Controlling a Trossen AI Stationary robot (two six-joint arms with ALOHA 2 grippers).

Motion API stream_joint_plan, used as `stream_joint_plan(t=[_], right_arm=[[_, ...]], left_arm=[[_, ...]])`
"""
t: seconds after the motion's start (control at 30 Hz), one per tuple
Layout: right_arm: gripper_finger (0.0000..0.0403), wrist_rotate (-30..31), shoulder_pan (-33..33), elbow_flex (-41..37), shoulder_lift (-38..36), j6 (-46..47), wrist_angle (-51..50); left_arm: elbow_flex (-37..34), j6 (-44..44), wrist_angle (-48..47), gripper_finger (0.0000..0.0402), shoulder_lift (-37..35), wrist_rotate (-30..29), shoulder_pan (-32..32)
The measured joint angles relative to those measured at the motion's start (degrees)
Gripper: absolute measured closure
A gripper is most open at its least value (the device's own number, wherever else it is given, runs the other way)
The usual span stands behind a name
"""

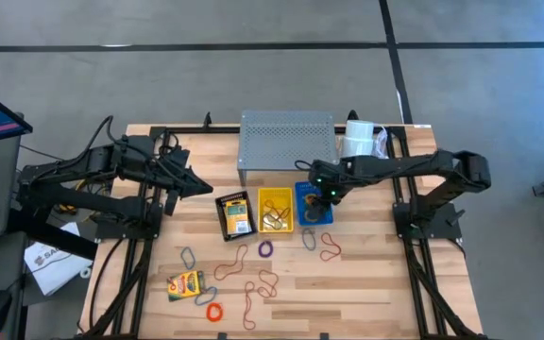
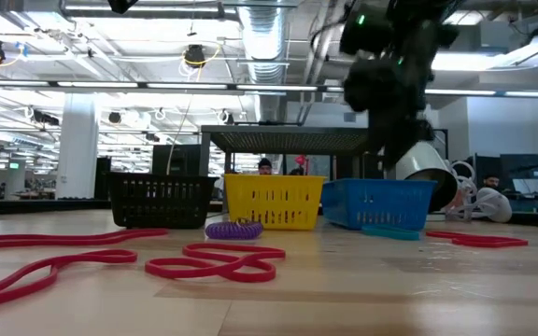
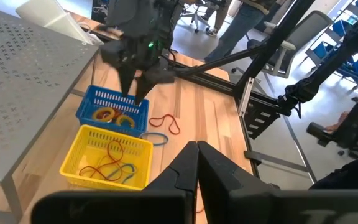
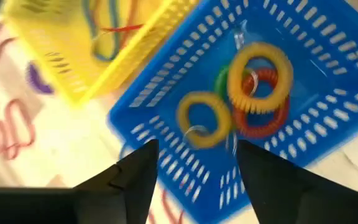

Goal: Pick & Place Office Desk Supplies
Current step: Put the red rubber band into the yellow basket

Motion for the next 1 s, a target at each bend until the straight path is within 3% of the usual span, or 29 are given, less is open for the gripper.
stream_joint_plan(t=[0.23,0.33,0.47,0.67,1.0], right_arm=[[0.0249,3.27,9.85,2.23,-6.22,1.98,-7.90],[0.0273,4.46,14.64,2.21,-6.41,2.04,-12.55],[0.0291,10.32,20.08,2.19,-4.68,3.22,-15.73],[0.0290,13.65,22.77,2.19,0.37,8.70,-15.35],[0.0259,10.40,24.72,2.17,10.34,11.33,-9.47]], left_arm=[[-0.69,-0.01,0.45,0.0399,-0.06,0.00,0.00],[-1.93,-0.02,0.31,0.0399,-0.02,0.00,0.00],[-3.37,-0.12,0.64,0.0399,0.00,0.00,0.00],[-5.12,-0.20,4.46,0.0399,-0.02,0.00,0.00],[-6.25,-0.87,6.50,0.0399,-0.03,0.02,0.02]])
